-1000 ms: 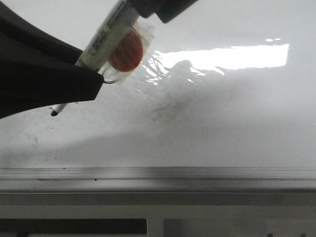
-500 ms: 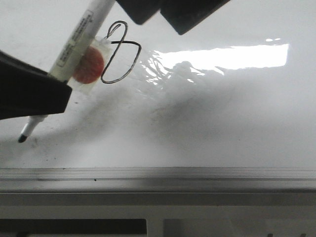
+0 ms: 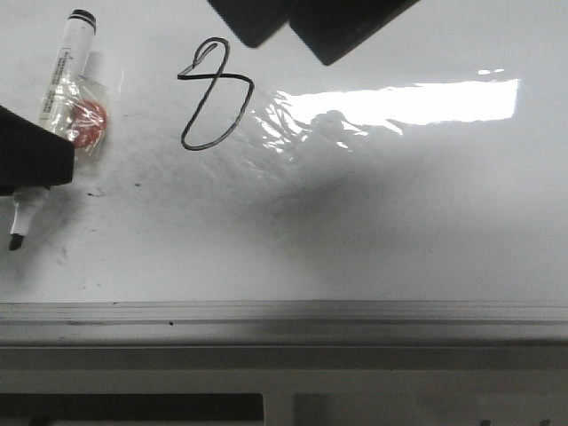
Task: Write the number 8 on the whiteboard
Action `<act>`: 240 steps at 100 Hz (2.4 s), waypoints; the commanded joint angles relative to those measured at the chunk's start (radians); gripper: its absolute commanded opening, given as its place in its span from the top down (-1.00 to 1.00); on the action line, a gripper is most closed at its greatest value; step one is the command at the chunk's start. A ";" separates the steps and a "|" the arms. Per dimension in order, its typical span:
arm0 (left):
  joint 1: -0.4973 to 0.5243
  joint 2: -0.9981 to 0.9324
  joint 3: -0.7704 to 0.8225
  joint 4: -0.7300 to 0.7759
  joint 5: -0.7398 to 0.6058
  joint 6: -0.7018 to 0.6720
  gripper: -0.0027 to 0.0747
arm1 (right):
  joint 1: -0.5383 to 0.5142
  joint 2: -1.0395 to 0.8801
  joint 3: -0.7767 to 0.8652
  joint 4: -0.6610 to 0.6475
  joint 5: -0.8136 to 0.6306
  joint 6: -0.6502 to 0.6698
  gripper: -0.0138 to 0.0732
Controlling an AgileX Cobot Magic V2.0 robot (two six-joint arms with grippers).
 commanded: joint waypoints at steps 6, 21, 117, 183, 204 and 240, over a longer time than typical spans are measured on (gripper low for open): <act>0.003 -0.003 -0.034 -0.015 -0.093 -0.008 0.98 | -0.005 -0.013 -0.027 0.001 -0.039 0.002 -0.02; 0.003 -0.003 -0.034 -0.063 -0.126 -0.008 0.98 | -0.005 -0.013 -0.027 0.001 -0.039 0.002 -0.02; 0.003 0.054 -0.034 -0.099 -0.110 -0.008 0.46 | -0.005 -0.013 -0.027 0.003 -0.035 0.002 -0.02; 0.003 -0.121 -0.034 -0.038 -0.051 -0.002 0.66 | -0.005 -0.035 -0.027 -0.022 -0.032 0.002 0.31; 0.003 -0.289 -0.034 0.006 0.001 0.002 0.98 | -0.005 -0.111 0.001 -0.038 -0.046 0.002 0.81; 0.003 -0.602 0.073 0.129 0.110 0.004 0.98 | -0.005 -0.420 0.312 -0.082 -0.247 -0.005 0.85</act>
